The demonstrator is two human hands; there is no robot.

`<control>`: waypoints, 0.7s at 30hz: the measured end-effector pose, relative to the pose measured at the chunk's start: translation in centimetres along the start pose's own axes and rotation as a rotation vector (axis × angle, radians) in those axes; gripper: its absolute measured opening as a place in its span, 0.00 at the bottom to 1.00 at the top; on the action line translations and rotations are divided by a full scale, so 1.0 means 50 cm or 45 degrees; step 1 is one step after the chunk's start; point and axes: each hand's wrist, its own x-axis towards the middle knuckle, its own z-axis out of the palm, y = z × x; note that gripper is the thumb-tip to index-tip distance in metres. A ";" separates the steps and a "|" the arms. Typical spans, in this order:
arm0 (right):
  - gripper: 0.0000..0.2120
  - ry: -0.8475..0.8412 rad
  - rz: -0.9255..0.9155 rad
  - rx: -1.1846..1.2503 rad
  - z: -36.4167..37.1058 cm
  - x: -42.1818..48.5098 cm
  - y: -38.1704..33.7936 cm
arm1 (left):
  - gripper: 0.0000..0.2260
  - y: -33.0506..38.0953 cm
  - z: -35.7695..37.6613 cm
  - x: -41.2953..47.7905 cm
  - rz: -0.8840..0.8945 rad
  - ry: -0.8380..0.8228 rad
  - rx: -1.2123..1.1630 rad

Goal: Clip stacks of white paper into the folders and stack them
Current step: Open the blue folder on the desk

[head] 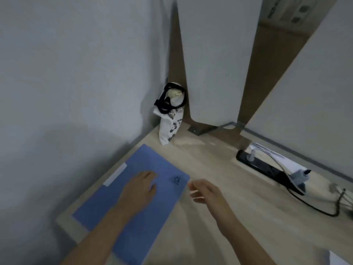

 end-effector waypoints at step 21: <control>0.03 -0.123 0.398 0.377 0.161 0.014 0.189 | 0.42 -0.176 0.086 -0.107 -0.584 0.102 0.028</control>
